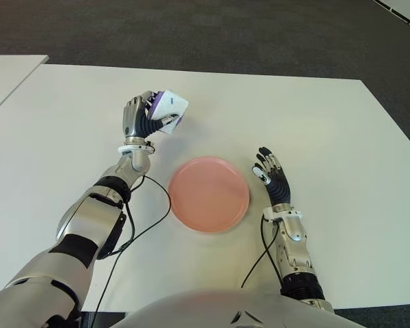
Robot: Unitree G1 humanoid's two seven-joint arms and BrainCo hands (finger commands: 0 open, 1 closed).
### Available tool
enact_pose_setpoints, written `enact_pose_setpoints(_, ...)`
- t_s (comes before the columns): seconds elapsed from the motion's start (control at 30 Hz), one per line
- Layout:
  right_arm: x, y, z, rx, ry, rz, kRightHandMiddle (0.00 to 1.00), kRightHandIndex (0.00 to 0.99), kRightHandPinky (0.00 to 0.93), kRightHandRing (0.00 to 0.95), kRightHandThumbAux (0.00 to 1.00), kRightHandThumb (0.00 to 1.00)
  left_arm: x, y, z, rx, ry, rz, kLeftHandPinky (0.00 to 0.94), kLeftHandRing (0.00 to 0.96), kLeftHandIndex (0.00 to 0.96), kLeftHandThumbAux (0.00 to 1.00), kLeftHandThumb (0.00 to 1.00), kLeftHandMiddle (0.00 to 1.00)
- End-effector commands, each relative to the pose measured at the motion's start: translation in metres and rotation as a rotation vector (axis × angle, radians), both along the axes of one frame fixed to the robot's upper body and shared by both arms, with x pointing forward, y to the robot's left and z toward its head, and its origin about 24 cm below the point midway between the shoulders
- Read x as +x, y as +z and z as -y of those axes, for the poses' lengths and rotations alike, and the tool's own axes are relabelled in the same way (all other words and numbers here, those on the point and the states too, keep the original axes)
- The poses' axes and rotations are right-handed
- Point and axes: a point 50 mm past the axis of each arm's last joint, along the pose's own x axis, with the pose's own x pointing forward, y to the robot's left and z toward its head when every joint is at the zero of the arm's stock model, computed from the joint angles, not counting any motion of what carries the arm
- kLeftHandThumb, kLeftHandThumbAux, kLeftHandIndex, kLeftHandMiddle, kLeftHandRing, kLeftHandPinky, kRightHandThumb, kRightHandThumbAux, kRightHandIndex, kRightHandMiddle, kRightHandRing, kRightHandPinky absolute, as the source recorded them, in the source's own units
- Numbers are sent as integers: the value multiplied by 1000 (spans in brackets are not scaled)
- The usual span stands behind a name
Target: Put the tissue paper into the plate.
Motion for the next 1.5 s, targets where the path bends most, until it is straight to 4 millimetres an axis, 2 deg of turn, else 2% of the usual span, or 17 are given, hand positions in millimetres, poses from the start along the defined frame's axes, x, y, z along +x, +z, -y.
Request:
enact_pose_setpoints(0.03,-13,-24,1,16,-1,-124,80,112,12,14,558,438,2,8,-2,-8,31,55,849,846,403,666,853,548)
enact_pose_setpoints(0.27,-12,-26,1,27,7,-130,79,113,12,16,523,448,3,15,-8,-4,46,96,854,850,404,666,854,548)
enact_pose_setpoints(0.5,-12,-28,1,47,10,-142,90,120,21,24,470,499,6,24,-16,-19,54,114,852,852,404,666,854,547)
enact_pose_setpoints(0.7,-11,-29,2,47,6,-147,87,115,17,23,464,531,8,33,-19,-5,59,149,850,853,403,667,854,548)
enact_pose_setpoints(0.9,-10,-30,2,50,5,-141,82,114,14,20,458,547,13,56,-16,44,14,250,849,853,404,667,853,548)
enact_pose_setpoints(1.1,-10,-30,1,47,12,-129,77,113,8,16,466,535,3,63,4,78,-150,331,850,853,404,666,853,548)
enact_pose_setpoints(1.27,-9,-30,2,53,18,-125,73,114,15,15,488,526,-10,58,17,123,-307,342,847,852,405,666,853,548)
enact_pose_setpoints(1.5,-9,-30,2,50,17,-116,77,119,18,23,522,528,-31,48,37,300,-572,312,834,844,404,667,853,543)
